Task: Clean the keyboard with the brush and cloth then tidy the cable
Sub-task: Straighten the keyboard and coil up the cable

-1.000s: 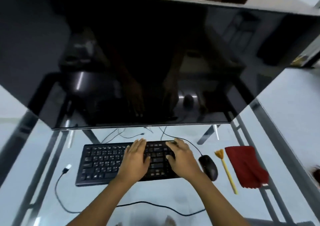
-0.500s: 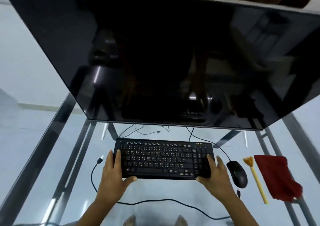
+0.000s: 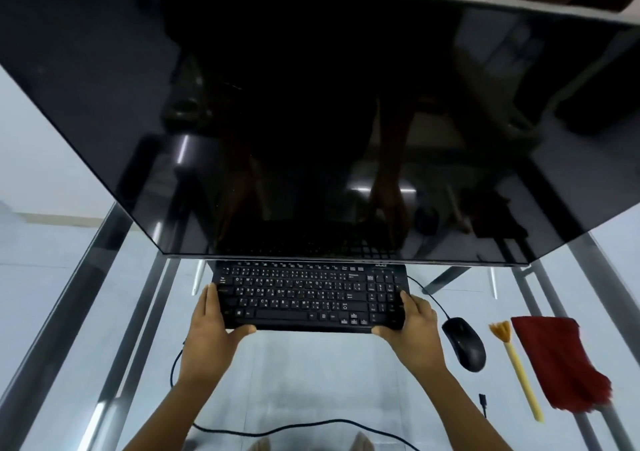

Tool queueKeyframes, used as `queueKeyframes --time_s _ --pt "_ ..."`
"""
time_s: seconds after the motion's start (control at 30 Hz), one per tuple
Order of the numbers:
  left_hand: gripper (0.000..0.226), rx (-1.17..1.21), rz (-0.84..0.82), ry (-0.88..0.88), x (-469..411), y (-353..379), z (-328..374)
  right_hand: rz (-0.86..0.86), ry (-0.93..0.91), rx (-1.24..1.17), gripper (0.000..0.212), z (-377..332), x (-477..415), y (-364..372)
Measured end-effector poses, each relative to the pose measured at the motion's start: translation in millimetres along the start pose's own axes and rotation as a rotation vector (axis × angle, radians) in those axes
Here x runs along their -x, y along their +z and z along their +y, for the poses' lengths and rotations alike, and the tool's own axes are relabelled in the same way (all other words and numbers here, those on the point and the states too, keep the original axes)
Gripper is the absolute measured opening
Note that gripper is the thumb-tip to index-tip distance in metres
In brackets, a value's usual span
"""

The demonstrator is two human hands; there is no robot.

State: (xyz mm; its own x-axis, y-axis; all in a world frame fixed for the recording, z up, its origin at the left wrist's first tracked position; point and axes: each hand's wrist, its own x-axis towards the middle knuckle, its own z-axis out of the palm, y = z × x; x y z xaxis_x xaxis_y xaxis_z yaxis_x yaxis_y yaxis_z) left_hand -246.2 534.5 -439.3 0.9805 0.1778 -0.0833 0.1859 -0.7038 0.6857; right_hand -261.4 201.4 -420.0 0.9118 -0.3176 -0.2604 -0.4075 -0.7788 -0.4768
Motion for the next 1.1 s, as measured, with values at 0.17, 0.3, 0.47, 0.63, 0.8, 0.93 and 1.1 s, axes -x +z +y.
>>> queueKeyframes --time_s 0.17,0.3,0.47,0.63,0.8,0.93,1.1 --pt "0.100 -0.051 0.004 -0.056 -12 4 -3 0.002 -0.016 -0.011 0.094 -7 -18 2" --pt "0.106 -0.065 0.013 -0.071 -13 5 0 -0.006 -0.027 -0.005 0.094 -11 -25 2" --pt "0.106 -0.077 0.007 -0.063 -13 4 2 -0.008 -0.029 0.002 0.093 -11 -28 2" --pt "0.107 -0.119 -0.016 -0.049 -19 5 -2 -0.011 -0.029 -0.014 0.092 -12 -32 3" --pt "0.104 -0.137 -0.027 -0.044 -24 6 -5 -0.010 -0.042 -0.013 0.089 -11 -34 3" --pt "0.107 -0.133 -0.046 -0.035 -25 7 -6 -0.024 -0.054 0.016 0.087 -10 -35 3" --pt "0.093 -0.326 0.026 0.174 -10 17 -5 0.161 -0.067 0.074 0.059 19 -30 -15"
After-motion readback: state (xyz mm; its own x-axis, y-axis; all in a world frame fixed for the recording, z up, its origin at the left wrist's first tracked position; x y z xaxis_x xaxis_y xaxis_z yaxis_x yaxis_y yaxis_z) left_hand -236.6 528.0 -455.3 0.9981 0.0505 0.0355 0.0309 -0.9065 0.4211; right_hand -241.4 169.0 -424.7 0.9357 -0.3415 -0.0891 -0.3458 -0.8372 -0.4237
